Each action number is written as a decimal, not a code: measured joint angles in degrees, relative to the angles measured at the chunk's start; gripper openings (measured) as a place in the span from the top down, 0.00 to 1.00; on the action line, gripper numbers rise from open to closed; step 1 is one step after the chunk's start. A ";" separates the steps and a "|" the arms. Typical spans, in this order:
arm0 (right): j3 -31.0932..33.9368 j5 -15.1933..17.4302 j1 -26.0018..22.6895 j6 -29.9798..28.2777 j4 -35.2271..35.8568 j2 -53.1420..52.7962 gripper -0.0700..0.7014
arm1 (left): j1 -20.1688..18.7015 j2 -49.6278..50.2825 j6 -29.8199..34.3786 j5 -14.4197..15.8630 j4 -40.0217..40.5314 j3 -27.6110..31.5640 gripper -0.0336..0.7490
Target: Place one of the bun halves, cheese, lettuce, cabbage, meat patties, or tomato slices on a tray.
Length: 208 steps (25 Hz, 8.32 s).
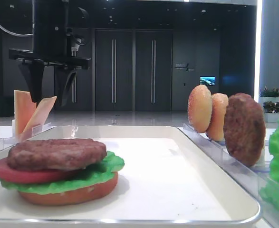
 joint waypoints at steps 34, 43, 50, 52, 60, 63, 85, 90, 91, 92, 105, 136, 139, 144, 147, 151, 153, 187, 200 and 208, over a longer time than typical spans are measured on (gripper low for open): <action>0.00 0.00 0.00 0.00 0.00 0.00 0.50 | 0.00 2.67 -0.75 0.48 4.97 -0.06 0.92; 0.00 0.00 0.00 0.00 0.00 0.00 0.50 | 0.00 2.67 1.86 5.26 -0.12 -12.02 0.92; 0.04 0.00 0.00 0.00 0.00 0.00 0.51 | 0.00 0.61 2.34 5.70 -4.47 -17.78 0.92; 0.04 0.00 0.00 0.00 0.00 0.00 0.51 | 0.00 -0.98 2.33 5.83 -5.77 -16.81 0.92; 0.04 0.00 0.00 0.00 0.00 0.00 0.51 | -1.74 -17.78 2.24 6.14 -8.25 2.43 0.92; 0.04 0.00 0.00 0.00 0.00 0.00 0.51 | -2.10 -26.86 1.98 6.13 -8.59 12.87 0.92; 0.04 0.00 0.00 0.00 0.00 0.00 0.51 | -2.10 -49.05 14.02 -16.47 -35.95 50.38 0.92; 0.04 0.00 0.00 0.00 0.00 0.00 0.51 | -2.10 -48.48 38.64 -24.94 -65.00 60.72 0.92; 0.04 0.00 0.00 0.00 0.00 0.00 0.51 | -2.10 -48.01 42.91 -25.34 -68.79 62.24 0.92; 0.04 0.00 0.00 0.00 0.00 0.00 0.51 | -2.10 -47.49 46.04 -25.71 -72.63 63.30 0.92; 0.04 0.00 0.00 0.00 0.00 0.00 0.52 | -2.10 -44.99 57.64 -28.21 -81.00 68.69 0.92; 0.04 0.00 0.00 0.00 0.00 0.00 0.52 | -2.10 -44.99 58.43 -37.18 -77.89 73.49 0.92; 0.04 0.00 0.00 0.00 0.00 0.00 0.52 | -2.10 -44.99 58.43 -38.25 -77.89 73.49 0.88; 0.04 0.00 0.00 0.00 0.00 0.00 0.52 | -2.10 -44.99 58.43 -41.35 -77.89 73.49 0.62; 0.04 0.00 0.00 0.00 0.00 0.00 0.52 | -2.10 -44.99 58.43 -41.78 -77.48 73.49 0.39; 0.04 0.00 0.00 0.00 0.00 0.00 0.52 | -2.10 -44.99 58.43 -42.76 -76.59 73.49 0.24; 0.04 0.00 0.00 0.00 0.00 0.00 0.52 | -2.10 -44.93 58.43 -43.91 -76.53 73.49 0.22; 0.04 0.00 0.00 0.00 0.00 0.00 0.52 | -2.10 -33.93 43.53 -31.79 -54.97 61.53 0.21; 0.04 0.00 0.00 0.00 0.00 0.00 0.52 | -2.10 -33.85 26.18 -24.00 -31.67 50.88 0.21; 0.04 0.00 0.00 0.00 0.00 0.00 0.52 | 4.95 -33.44 19.46 -5.00 -16.76 33.86 0.29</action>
